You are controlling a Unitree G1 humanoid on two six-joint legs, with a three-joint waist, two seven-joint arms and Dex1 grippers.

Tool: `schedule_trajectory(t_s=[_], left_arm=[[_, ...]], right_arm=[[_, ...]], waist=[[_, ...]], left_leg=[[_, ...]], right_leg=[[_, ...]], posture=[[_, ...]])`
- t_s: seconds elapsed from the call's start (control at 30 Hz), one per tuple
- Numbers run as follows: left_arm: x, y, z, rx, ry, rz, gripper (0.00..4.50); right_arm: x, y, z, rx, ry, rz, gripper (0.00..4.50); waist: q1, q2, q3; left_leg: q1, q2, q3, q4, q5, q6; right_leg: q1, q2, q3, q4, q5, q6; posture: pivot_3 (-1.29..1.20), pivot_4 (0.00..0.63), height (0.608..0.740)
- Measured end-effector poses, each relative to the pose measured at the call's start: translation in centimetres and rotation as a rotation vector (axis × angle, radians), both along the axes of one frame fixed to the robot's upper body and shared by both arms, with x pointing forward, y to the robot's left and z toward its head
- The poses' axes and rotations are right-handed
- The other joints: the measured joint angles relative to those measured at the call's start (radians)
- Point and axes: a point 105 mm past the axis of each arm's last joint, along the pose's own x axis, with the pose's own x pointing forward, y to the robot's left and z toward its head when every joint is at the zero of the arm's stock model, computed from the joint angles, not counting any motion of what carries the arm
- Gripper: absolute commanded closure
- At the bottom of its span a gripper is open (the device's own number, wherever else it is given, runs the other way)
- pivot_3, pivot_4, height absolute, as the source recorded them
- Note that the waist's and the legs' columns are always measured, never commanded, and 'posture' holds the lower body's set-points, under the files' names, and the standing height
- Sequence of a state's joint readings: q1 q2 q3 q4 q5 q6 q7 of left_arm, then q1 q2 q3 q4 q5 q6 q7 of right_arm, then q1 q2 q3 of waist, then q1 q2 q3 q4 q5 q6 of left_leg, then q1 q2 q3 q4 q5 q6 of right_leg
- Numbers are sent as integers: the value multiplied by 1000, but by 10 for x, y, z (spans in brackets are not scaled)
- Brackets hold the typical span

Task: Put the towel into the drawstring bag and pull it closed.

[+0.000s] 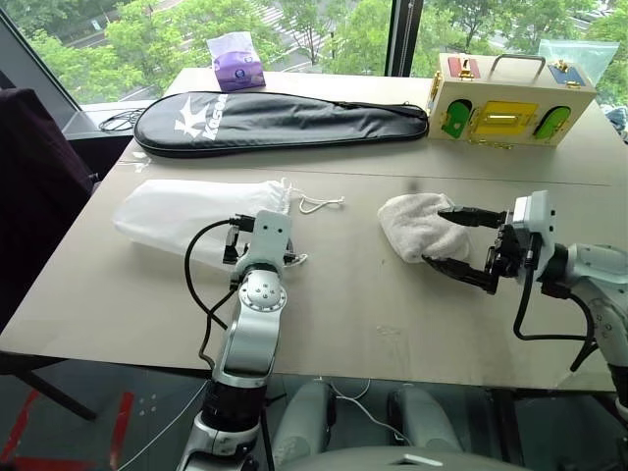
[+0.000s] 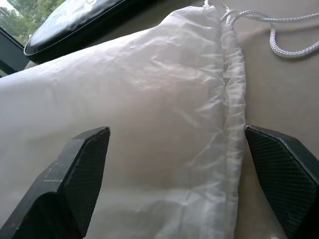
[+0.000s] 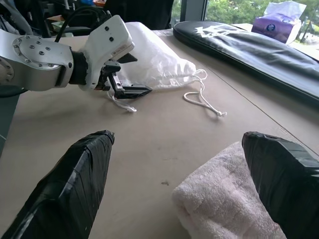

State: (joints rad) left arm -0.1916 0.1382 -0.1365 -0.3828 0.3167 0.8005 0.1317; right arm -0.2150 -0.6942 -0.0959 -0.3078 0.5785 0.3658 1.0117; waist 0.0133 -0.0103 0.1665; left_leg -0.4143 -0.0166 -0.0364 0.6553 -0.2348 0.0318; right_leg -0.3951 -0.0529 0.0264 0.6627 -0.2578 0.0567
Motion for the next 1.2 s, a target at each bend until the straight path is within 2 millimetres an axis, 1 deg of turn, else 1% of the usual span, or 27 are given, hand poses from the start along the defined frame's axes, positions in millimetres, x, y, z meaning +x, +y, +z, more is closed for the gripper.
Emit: schedule_trajectory(t_s=[0.3,0.47,0.6,0.77,0.93,1.1,1.13,1.2], left_arm=[[0,10,7,-11,-41,9,35],[-1,12,3,-11,-31,18,35],[-4,17,-5,-8,-7,33,35],[-5,21,-4,4,-16,53,35],[-6,31,0,27,-36,103,35],[-9,38,-1,61,-36,135,35],[-10,39,-1,64,-37,137,268],[-10,39,0,70,-40,140,926]], right_arm=[[0,0,-1,4,3,-3,85],[0,0,-1,4,2,-4,85],[2,0,-1,1,-11,-23,85],[2,0,0,4,-20,-21,85],[2,0,0,4,-21,-21,85],[2,2,0,12,-22,-19,85],[2,2,0,14,-22,-18,34],[2,2,-1,15,-22,-17,0]], waist=[[1,0,0],[0,0,0],[1,0,0],[1,0,0],[1,0,0],[1,0,0],[1,0,0],[1,0,0]], left_leg=[[0,0,0,0,0,0],[0,0,0,0,0,0],[0,0,0,0,0,0],[0,0,0,0,0,0],[0,0,0,0,0,0],[0,0,0,0,0,0],[0,0,0,0,0,0],[0,0,0,0,0,0]], right_leg=[[0,0,0,0,0,0],[0,0,0,0,0,0],[0,0,-1,0,0,0],[0,0,-1,0,0,0],[0,0,-1,0,0,0],[0,0,-1,0,0,0],[0,0,-1,0,0,0],[0,0,-1,0,0,0]], posture=[[0,150,740],[0,150,740],[0,150,740],[0,150,740],[0,150,740],[0,150,740],[0,150,740],[0,150,740]])
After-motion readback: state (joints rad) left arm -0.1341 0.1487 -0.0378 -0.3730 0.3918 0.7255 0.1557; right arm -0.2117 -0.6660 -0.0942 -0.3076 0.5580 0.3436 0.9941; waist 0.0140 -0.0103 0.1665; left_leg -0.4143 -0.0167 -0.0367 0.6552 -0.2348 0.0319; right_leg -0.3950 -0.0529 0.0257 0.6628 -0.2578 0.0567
